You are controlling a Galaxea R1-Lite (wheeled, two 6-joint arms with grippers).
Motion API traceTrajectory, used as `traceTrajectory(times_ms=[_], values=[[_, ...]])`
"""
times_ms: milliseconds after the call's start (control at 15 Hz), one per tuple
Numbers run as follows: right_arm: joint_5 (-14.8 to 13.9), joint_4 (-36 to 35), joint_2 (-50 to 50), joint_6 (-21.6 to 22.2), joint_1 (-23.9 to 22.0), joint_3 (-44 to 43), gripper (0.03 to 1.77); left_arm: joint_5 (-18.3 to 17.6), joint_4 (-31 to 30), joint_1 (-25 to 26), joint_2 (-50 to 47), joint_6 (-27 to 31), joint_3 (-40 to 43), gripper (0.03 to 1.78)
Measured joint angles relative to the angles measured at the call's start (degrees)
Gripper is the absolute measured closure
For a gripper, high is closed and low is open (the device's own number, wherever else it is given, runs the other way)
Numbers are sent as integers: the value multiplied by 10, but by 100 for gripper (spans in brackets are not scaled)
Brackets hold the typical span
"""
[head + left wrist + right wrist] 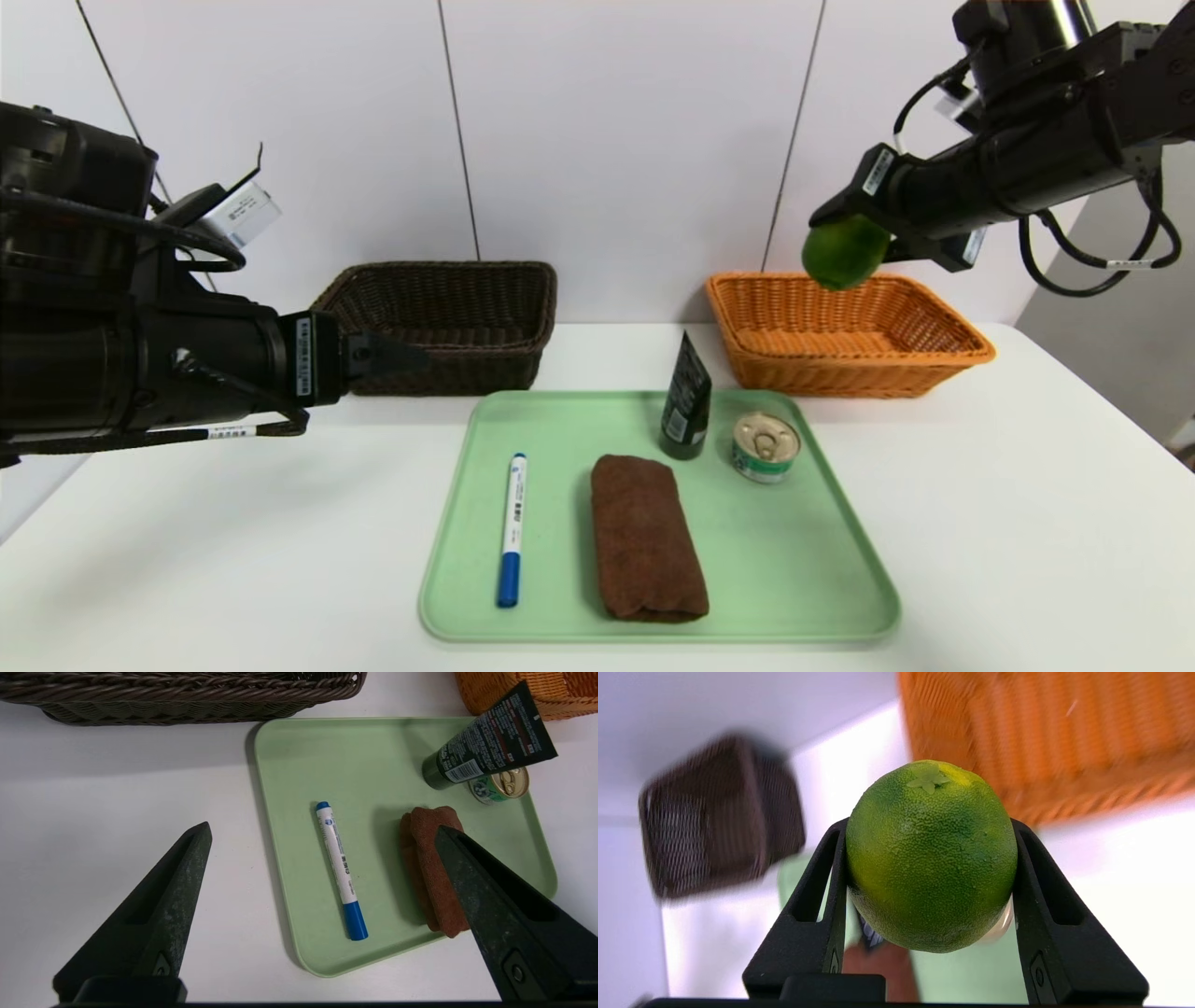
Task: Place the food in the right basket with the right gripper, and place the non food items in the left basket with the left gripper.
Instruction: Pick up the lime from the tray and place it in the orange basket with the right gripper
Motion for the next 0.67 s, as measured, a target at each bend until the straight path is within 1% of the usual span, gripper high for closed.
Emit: traceTrajectory(times_ms=[133,200,333,467,600,667], values=[[2,-54,35,-3,-43,0,83,32,-16,-1,11,10,-2,12],[3,-70,55,-3,-59,0,83,38,-35,-1,18,11,-2,12],[5,-88,102,-1,-87,1,83,37,-66,-1,29,15,-3,12],[8,-126,149,3,-106,1,83,34,-67,-1,40,19,-7,12],[9,-171,185,7,-116,0,83,32,-67,-1,50,19,-12,12],[10,-181,200,7,-119,0,83,32,-67,-1,54,19,-13,12]])
